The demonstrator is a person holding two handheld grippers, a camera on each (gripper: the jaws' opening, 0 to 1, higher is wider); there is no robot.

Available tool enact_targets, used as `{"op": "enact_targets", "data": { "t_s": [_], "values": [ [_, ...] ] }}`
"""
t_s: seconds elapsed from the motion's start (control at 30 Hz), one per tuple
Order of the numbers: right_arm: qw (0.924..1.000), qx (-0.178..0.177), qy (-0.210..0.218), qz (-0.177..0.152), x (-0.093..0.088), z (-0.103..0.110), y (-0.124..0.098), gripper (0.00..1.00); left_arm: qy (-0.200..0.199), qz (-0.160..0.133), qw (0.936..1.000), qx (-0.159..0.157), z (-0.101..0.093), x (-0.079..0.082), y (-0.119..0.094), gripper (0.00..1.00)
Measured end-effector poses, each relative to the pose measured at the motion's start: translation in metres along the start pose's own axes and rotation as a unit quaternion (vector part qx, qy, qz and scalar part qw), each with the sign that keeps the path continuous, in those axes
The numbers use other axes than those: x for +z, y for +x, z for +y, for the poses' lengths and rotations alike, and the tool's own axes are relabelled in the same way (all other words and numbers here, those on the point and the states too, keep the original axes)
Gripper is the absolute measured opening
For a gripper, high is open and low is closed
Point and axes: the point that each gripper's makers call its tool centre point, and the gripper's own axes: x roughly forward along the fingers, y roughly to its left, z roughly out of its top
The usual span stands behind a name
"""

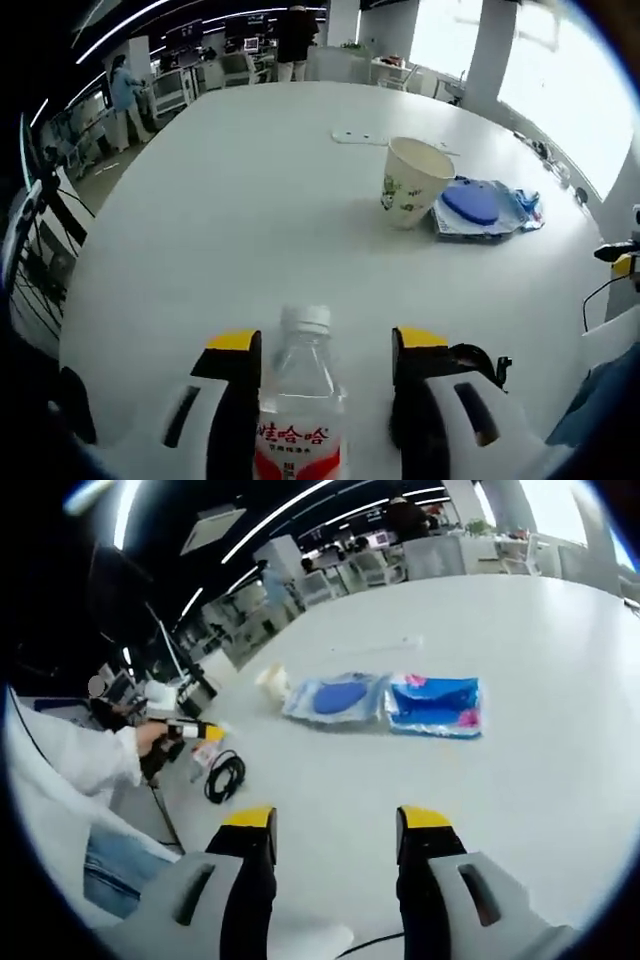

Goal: Arrange the tabletop items into an orderly group along one side of the table until the central work area is clear of visible clutter.

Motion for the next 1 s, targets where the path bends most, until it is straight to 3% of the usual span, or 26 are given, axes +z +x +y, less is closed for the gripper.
{"op": "enact_targets", "data": {
  "t_s": [0.27, 0.6, 0.73, 0.77, 1.0],
  "values": [
    [0.9999, -0.011, 0.011, 0.002, 0.002, -0.011, 0.002, 0.45, 0.024, 0.049, 0.9984, 0.015, 0.012, -0.017, 0.013, 0.45],
    [0.9998, 0.002, 0.019, 0.007, 0.004, -0.007, 0.014, 0.44, 0.015, 0.048, 0.9985, 0.022, 0.007, -0.013, 0.015, 0.41],
    [0.9998, 0.008, 0.019, 0.004, 0.006, -0.004, 0.016, 0.43, 0.017, 0.032, 0.9990, 0.025, 0.002, -0.003, 0.010, 0.26],
    [0.9998, 0.009, 0.019, 0.003, 0.006, -0.005, 0.016, 0.43, 0.026, 0.042, 0.9983, 0.030, 0.002, -0.005, 0.010, 0.26],
    [0.9992, -0.001, 0.038, -0.014, 0.006, -0.017, 0.005, 0.43, 0.036, 0.039, 0.9979, 0.038, 0.000, -0.003, 0.001, 0.21]
  ]
}}
